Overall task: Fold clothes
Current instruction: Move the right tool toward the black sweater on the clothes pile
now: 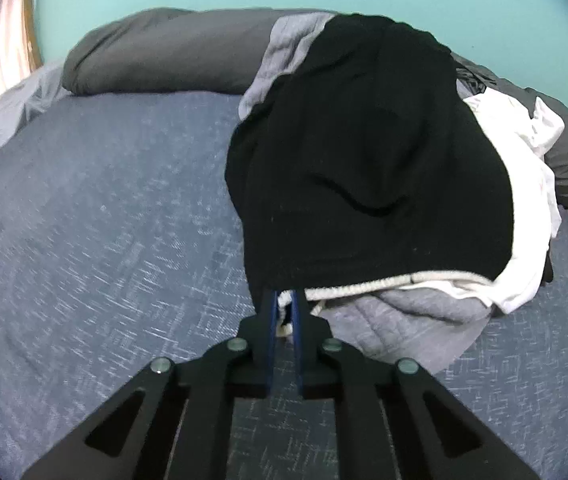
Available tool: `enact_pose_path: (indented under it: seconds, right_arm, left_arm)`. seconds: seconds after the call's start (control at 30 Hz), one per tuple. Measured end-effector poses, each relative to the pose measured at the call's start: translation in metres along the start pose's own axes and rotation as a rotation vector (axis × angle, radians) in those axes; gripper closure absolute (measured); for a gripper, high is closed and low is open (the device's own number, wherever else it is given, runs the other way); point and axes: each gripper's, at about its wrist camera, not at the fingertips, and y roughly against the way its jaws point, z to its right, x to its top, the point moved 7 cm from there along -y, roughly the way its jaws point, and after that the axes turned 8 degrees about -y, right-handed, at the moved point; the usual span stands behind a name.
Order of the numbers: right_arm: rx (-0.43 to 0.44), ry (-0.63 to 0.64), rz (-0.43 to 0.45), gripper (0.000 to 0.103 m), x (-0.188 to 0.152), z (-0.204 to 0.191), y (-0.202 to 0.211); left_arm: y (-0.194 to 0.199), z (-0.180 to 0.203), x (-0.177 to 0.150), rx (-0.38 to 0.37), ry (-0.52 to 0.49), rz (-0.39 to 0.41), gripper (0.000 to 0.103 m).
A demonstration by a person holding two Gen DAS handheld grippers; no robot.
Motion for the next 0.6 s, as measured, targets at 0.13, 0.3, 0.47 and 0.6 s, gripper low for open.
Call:
enact_pose_path:
  seconds: [0.13,0.3,0.47,0.6]
  right_arm:
    - [0.019,-0.024,0.084,0.099,0.009,0.008,0.042]
    - [0.067,-0.043,0.179,0.099,0.019,0.025,0.112]
    - [0.105,-0.013,0.262,0.103,0.026,0.035,0.188]
    - [0.095,-0.016,0.224,0.103,0.028,0.047,0.224]
  left_arm:
    - [0.008,0.009,0.006,-0.003,-0.028,0.025,0.0]
    - [0.028,0.019,0.021,-0.027,-0.044,0.077,0.0]
    - [0.046,0.03,0.03,-0.062,-0.052,0.094,0.0]
    - [0.06,0.039,0.029,-0.08,-0.073,0.104,0.0]
